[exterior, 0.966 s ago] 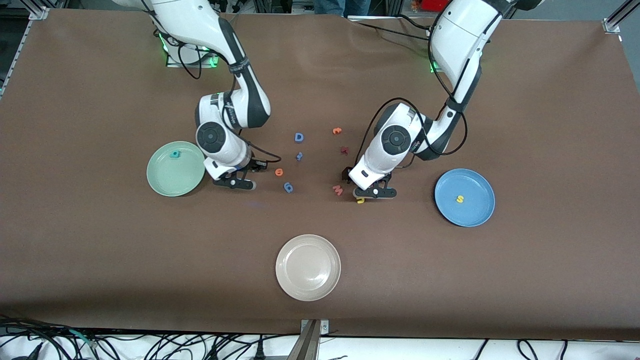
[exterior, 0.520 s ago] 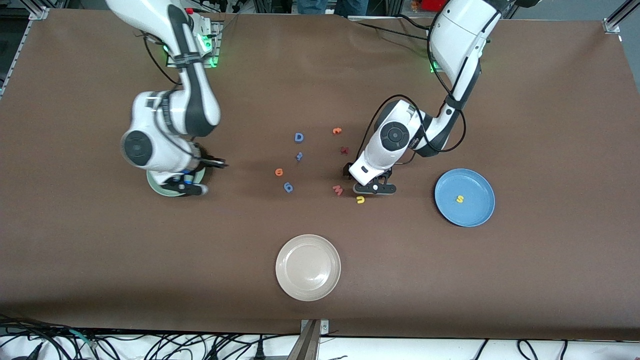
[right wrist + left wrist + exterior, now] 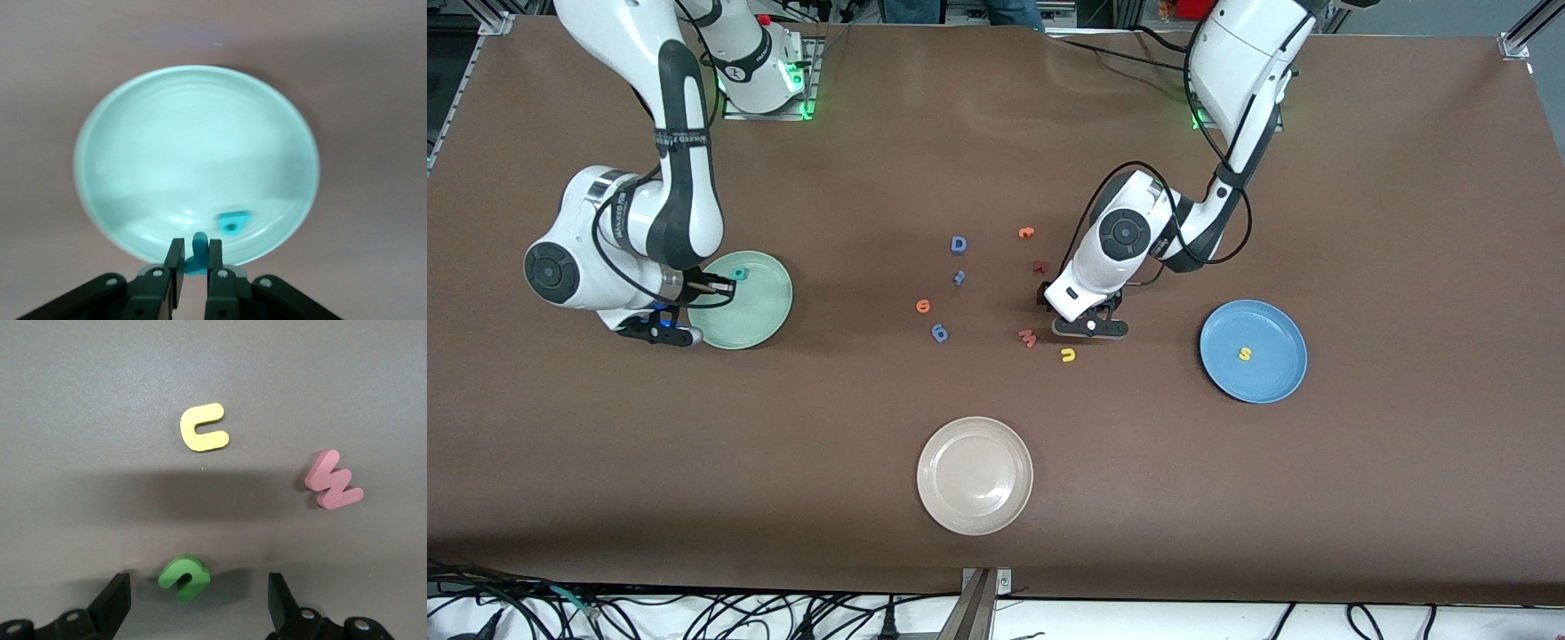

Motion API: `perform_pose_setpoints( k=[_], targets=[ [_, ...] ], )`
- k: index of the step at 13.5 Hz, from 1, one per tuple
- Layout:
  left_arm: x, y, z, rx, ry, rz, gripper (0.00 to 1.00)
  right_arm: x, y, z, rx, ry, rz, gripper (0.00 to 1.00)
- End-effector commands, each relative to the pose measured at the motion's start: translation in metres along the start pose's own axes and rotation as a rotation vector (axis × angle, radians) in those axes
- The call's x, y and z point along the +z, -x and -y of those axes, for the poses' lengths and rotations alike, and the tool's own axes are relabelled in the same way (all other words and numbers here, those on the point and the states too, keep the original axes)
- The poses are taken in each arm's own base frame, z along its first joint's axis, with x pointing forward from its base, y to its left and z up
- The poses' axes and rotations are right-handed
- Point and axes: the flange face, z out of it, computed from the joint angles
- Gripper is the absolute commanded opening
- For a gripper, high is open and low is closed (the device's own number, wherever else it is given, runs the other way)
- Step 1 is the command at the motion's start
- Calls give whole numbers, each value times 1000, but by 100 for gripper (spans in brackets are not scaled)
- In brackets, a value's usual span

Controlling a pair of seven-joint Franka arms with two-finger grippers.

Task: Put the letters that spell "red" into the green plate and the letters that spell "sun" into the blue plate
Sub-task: 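Place the teal l on the green plate while the left gripper grasps n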

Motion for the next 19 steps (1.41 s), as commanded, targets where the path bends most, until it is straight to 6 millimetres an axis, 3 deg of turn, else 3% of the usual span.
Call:
perform_pose_setpoints(
  k=[1, 3, 10, 12, 14, 15, 16, 17, 18, 19],
  targets=[
    [-8, 6, 0, 10, -23, -27, 91, 21, -15, -23, -45, 68, 3, 4],
    [-6, 5, 0, 0, -53, -45, 91, 32, -22, -42, -50, 83, -1, 4],
    [-2, 5, -2, -33, -75, -75, 89, 67, -22, -37, -56, 94, 21, 5],
    [-2, 5, -3, -48, -70, -82, 78, 81, -23, -38, -58, 89, 18, 5],
    [-2, 5, -3, -53, -70, -82, 63, 82, -23, -41, -55, 86, 22, 7],
    [-1, 6, -4, -60, -71, -81, 61, 82, -23, -41, -53, 86, 22, 10],
    [0, 7, -6, -56, -78, -87, 60, 83, -23, -41, -54, 85, 24, 35],
    [0, 8, -7, -61, -89, -97, 56, 83, -23, -41, -54, 85, 25, 68],
    [2, 8, -7, -63, -103, -107, 53, 83, -22, -40, -53, 83, 27, 81],
    [4, 9, -6, -69, -111, -111, 51, 81, -22, -39, -51, 80, 27, 87]
  ],
)
